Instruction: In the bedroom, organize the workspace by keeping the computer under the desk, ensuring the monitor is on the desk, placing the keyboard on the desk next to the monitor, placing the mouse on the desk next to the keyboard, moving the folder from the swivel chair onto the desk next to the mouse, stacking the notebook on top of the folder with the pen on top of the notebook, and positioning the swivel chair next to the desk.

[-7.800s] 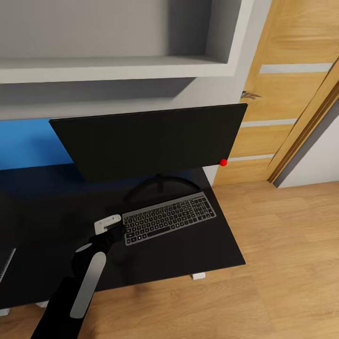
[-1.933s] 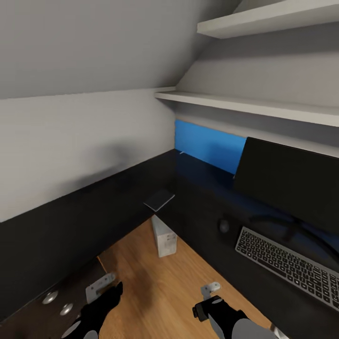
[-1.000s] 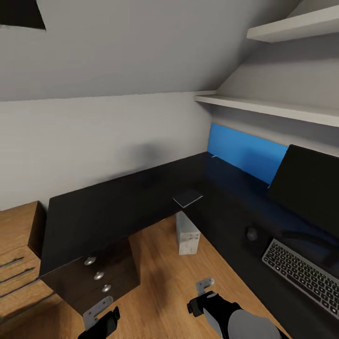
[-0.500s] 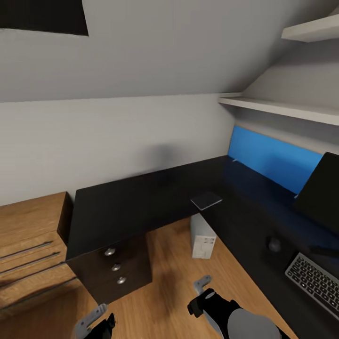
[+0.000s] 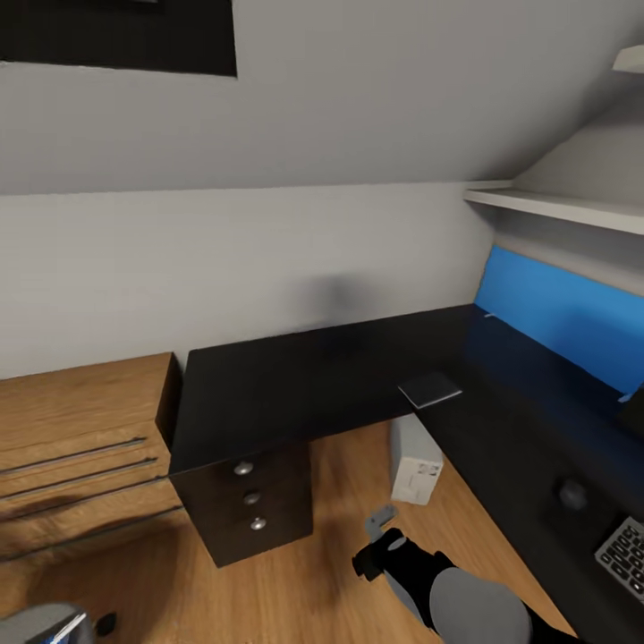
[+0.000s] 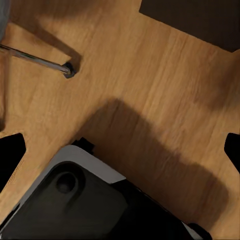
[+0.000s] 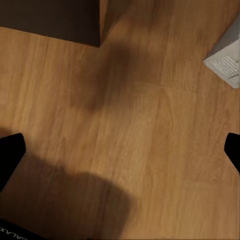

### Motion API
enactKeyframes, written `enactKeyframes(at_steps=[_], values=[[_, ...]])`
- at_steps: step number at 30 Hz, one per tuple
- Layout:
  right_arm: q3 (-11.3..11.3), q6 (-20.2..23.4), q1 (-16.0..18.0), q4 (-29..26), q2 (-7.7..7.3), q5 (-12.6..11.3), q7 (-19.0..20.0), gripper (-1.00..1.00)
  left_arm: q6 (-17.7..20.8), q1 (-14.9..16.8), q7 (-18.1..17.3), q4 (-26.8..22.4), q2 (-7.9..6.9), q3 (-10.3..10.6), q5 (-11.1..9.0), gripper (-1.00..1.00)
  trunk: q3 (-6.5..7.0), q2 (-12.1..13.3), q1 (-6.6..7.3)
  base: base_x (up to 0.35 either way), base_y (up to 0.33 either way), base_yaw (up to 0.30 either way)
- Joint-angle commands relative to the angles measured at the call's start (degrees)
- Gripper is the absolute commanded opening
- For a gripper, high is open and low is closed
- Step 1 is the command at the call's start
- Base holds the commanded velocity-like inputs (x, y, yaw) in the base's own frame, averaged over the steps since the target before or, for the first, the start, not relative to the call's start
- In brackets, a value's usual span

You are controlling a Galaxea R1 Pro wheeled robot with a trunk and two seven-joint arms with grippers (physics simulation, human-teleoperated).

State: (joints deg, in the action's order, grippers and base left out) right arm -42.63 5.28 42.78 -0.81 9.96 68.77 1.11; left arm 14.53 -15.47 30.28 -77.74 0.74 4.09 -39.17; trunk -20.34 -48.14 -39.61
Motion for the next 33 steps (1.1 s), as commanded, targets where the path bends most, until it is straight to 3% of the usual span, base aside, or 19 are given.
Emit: enactKeyframes(at_steps=[1,4,11,13,15,19,21,27,30,33], values=[[-0.5,-0.1,0.3,-0.1,0.04,0.6,0.1,1.0,0.2,0.3,0.4,0.8,-0.01,-0.2,-0.4,1.0,-0.03,-0.1,-0.01,0.0,0.0,0.26],[-0.5,-1.1,1.5,-0.1,0.04,0.6,0.1,1.0,0.2,1.4,0.4,3.2,-0.02,-0.8,-0.5,1.0,0.05,-0.1,-0.01,0.0,0.0,0.257],[-0.5,-13.1,2.5,-0.1,0.04,0.3,-0.4,1.0,0.1,2.3,0.5,5.9,-0.05,-1.2,-0.5,1.0,0.25,-0.1,-0.01,0.0,0.0,0.254],[-0.6,-13.8,3.3,-0.2,0.04,-0.3,-0.8,1.0,0.1,2.4,0.5,6.0,-0.04,-1.2,-0.5,1.0,0.29,-0.1,-0.01,0.0,0.0,0.254],[-0.8,-7.7,5.7,-0.2,0.04,-3.1,-1.8,1.0,0.0,2.4,0.5,6.1,-0.04,-1.2,-0.5,1.0,0.31,-0.1,-0.01,0.0,0.0,0.253],[-1.0,10.9,8.8,-0.2,0.04,-7.4,-2.5,1.0,0.0,2.4,0.5,6.2,0.02,-1.2,-0.3,1.0,0.33,-0.1,-0.01,0.0,0.0,0.25],[-1.0,15.1,10.0,-0.4,0.04,-9.3,-2.7,1.0,0.0,2.4,0.5,6.2,0.03,-1.2,-0.2,1.0,0.34,-0.1,-0.01,0.0,0.0,0.182],[-1.1,16.9,10.7,-1.2,0.04,-12.2,-3.2,1.0,0.0,2.4,0.5,6.3,0.05,-1.2,0.0,1.0,0.34,-0.1,-0.01,0.0,0.0,0.058],[-1.1,16.8,10.6,-6.2,0.04,-13.5,-5.6,1.0,0.0,2.4,0.5,6.4,0.05,-1.1,0.0,1.0,0.34,-0.1,-0.01,0.0,0.0,0.015],[-1.1,16.9,8.9,-16.0,0.04,-15.8,-9.8,1.0,0.0,2.4,0.5,6.4,0.06,-1.1,0.1,1.0,0.34,-0.1,-0.01,0.0,0.0,0.006]])
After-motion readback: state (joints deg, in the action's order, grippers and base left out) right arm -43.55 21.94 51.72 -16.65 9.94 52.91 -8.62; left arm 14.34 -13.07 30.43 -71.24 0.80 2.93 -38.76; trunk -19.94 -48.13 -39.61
